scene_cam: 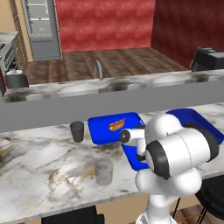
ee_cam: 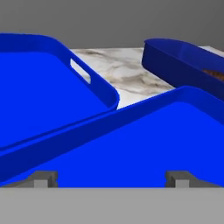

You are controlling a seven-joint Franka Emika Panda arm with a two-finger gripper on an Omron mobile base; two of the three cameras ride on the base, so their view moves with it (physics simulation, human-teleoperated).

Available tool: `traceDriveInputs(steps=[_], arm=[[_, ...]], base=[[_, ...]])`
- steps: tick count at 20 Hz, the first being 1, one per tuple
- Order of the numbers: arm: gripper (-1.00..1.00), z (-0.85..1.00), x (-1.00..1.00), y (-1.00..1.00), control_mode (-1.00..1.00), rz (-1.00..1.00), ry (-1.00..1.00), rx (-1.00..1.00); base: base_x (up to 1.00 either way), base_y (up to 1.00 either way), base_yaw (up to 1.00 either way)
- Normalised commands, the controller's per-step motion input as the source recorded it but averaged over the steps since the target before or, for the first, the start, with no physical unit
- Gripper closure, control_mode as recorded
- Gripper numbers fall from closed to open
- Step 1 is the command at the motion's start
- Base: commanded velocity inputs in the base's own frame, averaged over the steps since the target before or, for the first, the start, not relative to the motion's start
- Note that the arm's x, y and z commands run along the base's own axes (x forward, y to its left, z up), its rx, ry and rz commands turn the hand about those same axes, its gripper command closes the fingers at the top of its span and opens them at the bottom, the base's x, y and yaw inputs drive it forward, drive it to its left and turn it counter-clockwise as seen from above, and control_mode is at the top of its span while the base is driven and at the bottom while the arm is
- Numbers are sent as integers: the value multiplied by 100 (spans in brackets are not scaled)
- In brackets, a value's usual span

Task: Take the cupcake and cake from the fridge and place them on the empty tray on the dining counter.

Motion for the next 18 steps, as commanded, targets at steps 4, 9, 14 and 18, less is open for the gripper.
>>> traceDriveInputs(steps=[4, 9, 14, 18], arm=[[-100, 0, -16, -3, -100, -1, -2, 0], [-100, 0, -11, 0, -100, -1, -2, 0], [-100, 0, 0, 0, -100, 0, 0, 0], [-100, 0, -2, 0, -100, 0, 0, 0]], base=[[0, 0, 0], [0, 0, 0], [0, 0, 0], [0, 0, 0]])
